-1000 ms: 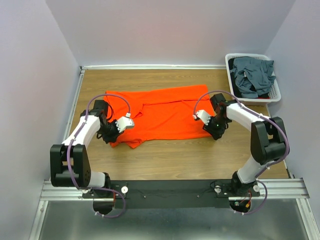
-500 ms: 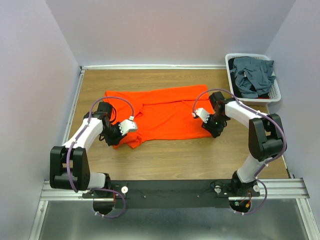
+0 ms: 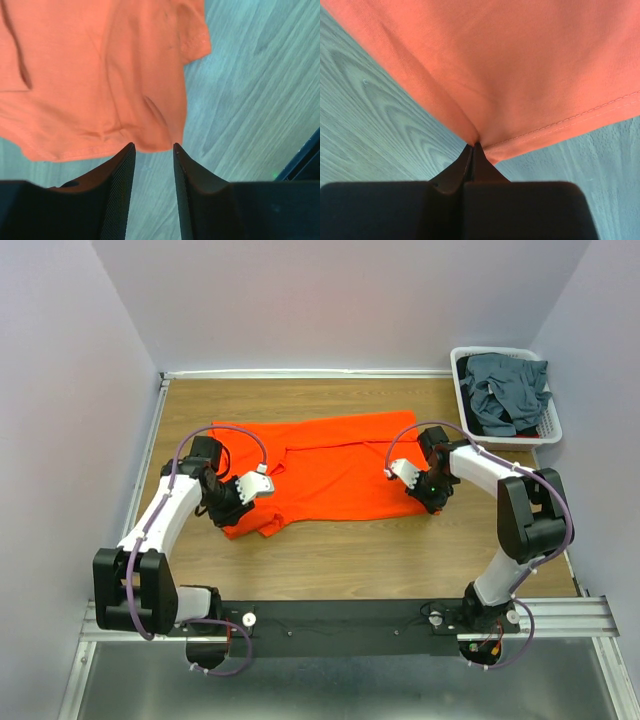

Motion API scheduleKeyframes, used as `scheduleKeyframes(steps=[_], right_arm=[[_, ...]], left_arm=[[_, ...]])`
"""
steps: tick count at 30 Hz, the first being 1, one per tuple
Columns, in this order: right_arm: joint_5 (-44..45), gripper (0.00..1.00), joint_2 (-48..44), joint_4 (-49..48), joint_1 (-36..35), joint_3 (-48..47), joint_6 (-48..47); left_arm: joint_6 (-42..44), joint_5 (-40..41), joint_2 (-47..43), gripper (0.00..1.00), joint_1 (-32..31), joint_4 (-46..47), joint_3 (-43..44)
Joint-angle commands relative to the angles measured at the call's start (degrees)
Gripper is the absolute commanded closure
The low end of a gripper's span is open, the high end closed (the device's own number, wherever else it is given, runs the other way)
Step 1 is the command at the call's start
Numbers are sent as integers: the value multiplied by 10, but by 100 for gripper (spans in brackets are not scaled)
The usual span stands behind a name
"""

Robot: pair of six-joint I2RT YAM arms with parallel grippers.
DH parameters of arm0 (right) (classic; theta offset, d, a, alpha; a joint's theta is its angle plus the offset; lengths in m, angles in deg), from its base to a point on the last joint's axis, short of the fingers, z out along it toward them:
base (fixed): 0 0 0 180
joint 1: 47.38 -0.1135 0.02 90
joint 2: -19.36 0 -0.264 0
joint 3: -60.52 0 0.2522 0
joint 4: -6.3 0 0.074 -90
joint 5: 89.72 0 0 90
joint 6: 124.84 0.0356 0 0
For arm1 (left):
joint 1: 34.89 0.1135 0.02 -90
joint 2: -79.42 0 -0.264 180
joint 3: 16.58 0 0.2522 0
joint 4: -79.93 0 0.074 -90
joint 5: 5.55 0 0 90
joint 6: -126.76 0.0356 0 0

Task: Fold and stack the t-shirts
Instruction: Fold the tshirt

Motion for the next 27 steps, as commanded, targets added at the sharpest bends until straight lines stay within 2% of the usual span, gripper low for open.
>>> scheduleKeyframes(steps=[1,9,14,15,17,18,20,21,27], right_arm=[[2,99,-5,-4,-4,10,4],[4,99,-11,-4,-4,10,6],[7,99,-18,-1,-4,6,5],[9,99,-18,1,-4,6,5],[11,99,-19,2,-3,3,5],[11,99,-20,4,-4,2,5],[10,100,-22,5,-4,-1,7],[9,99,-26,7,-4,-2,7],[10,100,-37,24,-3,-29,10]], left_arm=[[-9,-21,-2,55,-16,-16,4],[-37,8,0,53,-42,24,-51],[-47,27,9,56,-44,51,-62],[-48,28,10,58,-45,53,-62],[-47,29,11,72,-46,53,-60],[-45,31,10,82,-46,52,-57],[-44,37,10,91,-46,49,-54],[-44,39,5,100,-46,50,-53],[-32,28,-2,100,-42,14,-10]])
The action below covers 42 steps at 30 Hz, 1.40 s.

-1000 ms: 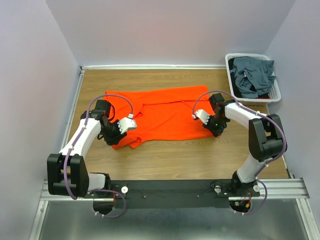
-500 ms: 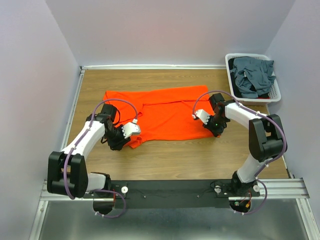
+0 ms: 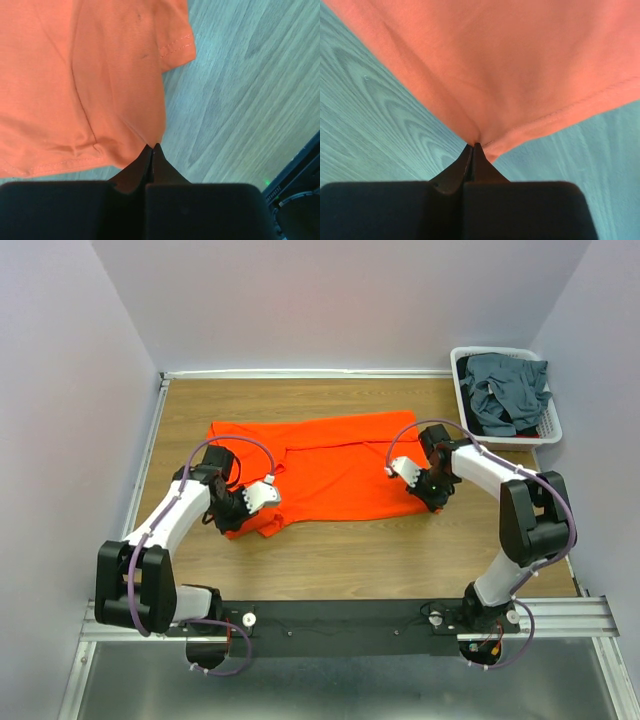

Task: Fold and stack the t-shirts
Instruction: Fold the tshirt

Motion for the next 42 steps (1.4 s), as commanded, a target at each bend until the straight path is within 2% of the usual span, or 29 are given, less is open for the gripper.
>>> scheduleKeyframes(steps=[1,13,28,42], right_arm=[[6,99,-31,21,-2,-31,10],[7,100,12,37,35,-145,-9],[17,99,137,45,39,-298,-22],[16,99,185,47,40,-338,-25]], left_arm=[[10,-8,-9,100,3,-35,48],[39,-12,60,100,77,-46,177],[39,1,188,100,87,-7,282],[50,7,305,100,87,-24,401]])
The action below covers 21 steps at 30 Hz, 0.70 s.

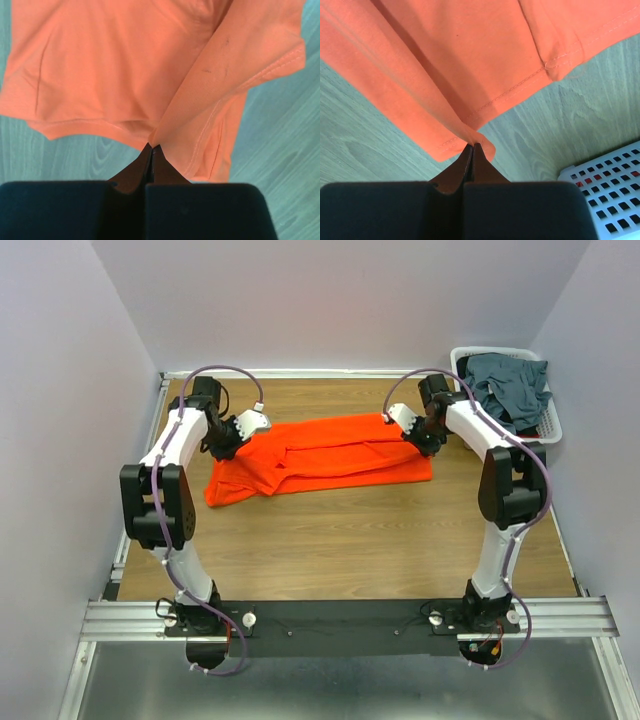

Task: Fold and stack the t-shirts
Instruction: Fold the tshirt

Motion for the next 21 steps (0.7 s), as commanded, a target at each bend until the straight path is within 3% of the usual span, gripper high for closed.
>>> scheduleKeyframes(steps=[1,21], right_arm=[[10,100,15,14,4,-22,-6],[14,99,47,14,7,-43,-6]], left_arm=[[10,6,25,100,4,-13,29],[13,13,75,100,-1,2,58]])
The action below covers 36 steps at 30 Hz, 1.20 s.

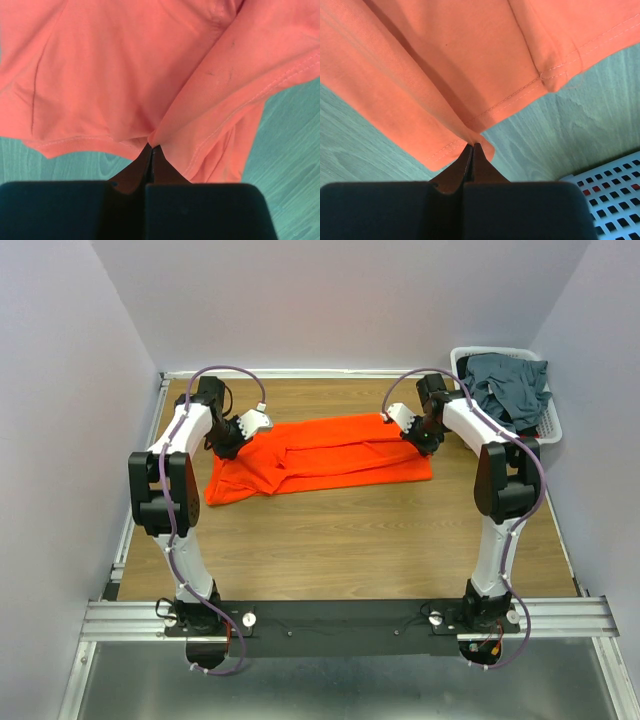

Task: Fold and stack the t-shirts
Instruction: Fold the tshirt

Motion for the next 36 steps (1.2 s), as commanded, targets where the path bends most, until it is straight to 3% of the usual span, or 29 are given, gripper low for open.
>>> scheduleKeyframes(steps=[1,26,27,28,29,30,33,36], right_arm=[[14,99,13,9,5,-15,-7],[12,99,35,9,12,-29,-6],[13,100,36,9,12,-31,-5],[16,98,40,9,12,-38,6],[14,95,43,9,14,-42,15],[11,76,41,13,21,-45,30],[-21,44,26,22,42,-57,53],[-88,41,18,81,79,-97,97]], left_arm=[[8,11,12,100,-1,0,23],[11,21,63,100,-6,3,72],[9,22,63,96,-6,6,71],[5,22,59,84,-4,9,71],[3,18,57,78,-1,9,71],[2,13,52,72,2,5,75],[-1,-29,27,55,41,-24,77],[1,-70,-15,50,86,-45,43]])
